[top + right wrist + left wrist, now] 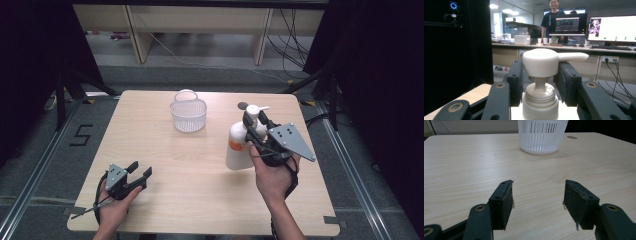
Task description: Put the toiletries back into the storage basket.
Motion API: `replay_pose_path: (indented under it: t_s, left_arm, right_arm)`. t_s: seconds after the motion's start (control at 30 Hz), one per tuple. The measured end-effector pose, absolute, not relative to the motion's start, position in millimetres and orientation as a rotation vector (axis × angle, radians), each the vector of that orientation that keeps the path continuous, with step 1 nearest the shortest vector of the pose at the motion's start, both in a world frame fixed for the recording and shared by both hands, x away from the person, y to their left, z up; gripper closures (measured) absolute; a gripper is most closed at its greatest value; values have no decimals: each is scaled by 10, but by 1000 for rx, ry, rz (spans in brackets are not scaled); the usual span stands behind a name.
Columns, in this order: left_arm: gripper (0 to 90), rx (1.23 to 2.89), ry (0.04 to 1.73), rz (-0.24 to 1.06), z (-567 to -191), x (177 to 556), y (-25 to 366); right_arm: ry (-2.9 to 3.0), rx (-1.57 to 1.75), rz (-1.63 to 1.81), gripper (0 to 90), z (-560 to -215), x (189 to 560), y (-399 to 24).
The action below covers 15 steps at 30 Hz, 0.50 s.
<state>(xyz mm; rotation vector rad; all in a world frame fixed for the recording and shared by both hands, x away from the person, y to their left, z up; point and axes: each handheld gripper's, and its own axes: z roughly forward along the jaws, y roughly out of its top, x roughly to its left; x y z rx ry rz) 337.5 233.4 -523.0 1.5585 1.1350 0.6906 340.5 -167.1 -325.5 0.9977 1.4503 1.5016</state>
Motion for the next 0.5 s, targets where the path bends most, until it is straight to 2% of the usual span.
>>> replay_pose_path:
  t_s: [0.5]
  left_arm:
    - [397,1558,1120,695,-5233,3357,2326]
  right_arm:
    - [1455,970,1507,604,-3197,3483,-1573]
